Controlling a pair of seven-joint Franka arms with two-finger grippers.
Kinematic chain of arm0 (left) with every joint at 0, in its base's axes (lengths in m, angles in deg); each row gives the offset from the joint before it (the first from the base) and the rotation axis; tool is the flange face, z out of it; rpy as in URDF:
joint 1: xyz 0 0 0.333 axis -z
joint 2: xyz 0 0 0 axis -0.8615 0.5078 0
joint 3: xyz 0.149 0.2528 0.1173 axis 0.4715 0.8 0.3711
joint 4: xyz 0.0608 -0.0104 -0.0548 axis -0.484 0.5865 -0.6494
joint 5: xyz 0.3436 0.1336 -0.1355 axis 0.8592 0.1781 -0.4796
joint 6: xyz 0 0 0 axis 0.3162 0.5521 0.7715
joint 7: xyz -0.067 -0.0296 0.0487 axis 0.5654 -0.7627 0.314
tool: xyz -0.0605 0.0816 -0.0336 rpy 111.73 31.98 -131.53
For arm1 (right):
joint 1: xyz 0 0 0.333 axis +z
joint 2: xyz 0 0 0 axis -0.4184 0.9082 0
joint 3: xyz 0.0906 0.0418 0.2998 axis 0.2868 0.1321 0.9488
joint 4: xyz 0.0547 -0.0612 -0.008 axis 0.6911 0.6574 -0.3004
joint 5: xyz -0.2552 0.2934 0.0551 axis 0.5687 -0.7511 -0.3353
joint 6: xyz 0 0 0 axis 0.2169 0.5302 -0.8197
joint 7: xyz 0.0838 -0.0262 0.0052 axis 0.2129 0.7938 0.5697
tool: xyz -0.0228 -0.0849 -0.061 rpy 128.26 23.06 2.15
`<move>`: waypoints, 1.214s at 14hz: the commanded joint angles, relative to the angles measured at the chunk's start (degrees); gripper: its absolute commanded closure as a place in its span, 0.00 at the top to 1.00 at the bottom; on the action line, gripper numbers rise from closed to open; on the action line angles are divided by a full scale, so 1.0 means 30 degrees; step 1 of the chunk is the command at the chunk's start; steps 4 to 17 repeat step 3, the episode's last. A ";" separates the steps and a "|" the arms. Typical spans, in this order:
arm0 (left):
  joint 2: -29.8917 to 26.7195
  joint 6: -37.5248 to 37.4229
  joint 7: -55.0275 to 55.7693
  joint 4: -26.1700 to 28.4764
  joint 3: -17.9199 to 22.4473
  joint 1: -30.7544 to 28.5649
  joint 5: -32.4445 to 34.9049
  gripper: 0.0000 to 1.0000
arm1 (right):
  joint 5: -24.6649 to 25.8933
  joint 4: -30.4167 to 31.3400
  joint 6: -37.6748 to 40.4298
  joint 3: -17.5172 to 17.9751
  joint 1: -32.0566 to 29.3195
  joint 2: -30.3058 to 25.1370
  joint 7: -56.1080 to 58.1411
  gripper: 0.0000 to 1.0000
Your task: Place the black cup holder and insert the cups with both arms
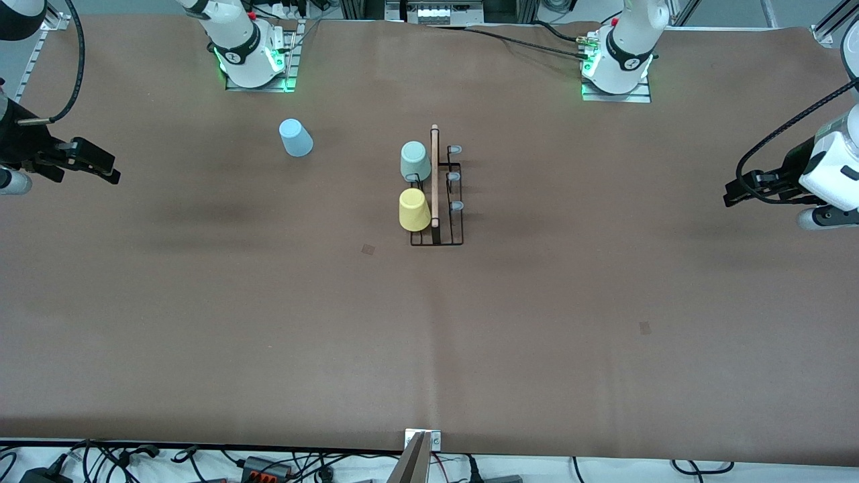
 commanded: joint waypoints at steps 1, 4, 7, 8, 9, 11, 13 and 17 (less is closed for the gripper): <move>-0.0171 -0.0190 -0.0474 0.0012 -0.0064 -0.0152 0.0065 1.00 | 0.0140 0.0406 0.0109 0.0067 0.0019 -0.0396 0.0304 1.00; -0.0171 -0.0190 -0.0474 -0.0017 -0.0064 -0.0152 0.0065 1.00 | 0.0140 0.0436 0.0080 0.0067 0.0019 -0.0396 0.0304 1.00; -0.0171 -0.0190 -0.0474 -0.0017 -0.0064 -0.0152 0.0065 1.00 | 0.0140 0.0436 0.0080 0.0067 0.0019 -0.0396 0.0304 1.00; -0.0171 -0.0190 -0.0474 -0.0017 -0.0064 -0.0152 0.0065 1.00 | 0.0140 0.0436 0.0080 0.0067 0.0019 -0.0396 0.0304 1.00; -0.0171 -0.0190 -0.0474 -0.0017 -0.0064 -0.0152 0.0065 1.00 | 0.0140 0.0436 0.0080 0.0067 0.0019 -0.0396 0.0304 1.00; -0.0171 -0.0190 -0.0474 -0.0017 -0.0064 -0.0152 0.0065 1.00 | 0.0140 0.0436 0.0080 0.0067 0.0019 -0.0396 0.0304 1.00; -0.0171 -0.0190 -0.0474 -0.0017 -0.0064 -0.0152 0.0065 1.00 | 0.0140 0.0436 0.0080 0.0067 0.0019 -0.0396 0.0304 1.00; -0.0171 -0.0190 -0.0474 -0.0017 -0.0064 -0.0152 0.0065 1.00 | 0.0140 0.0436 0.0080 0.0067 0.0019 -0.0396 0.0304 1.00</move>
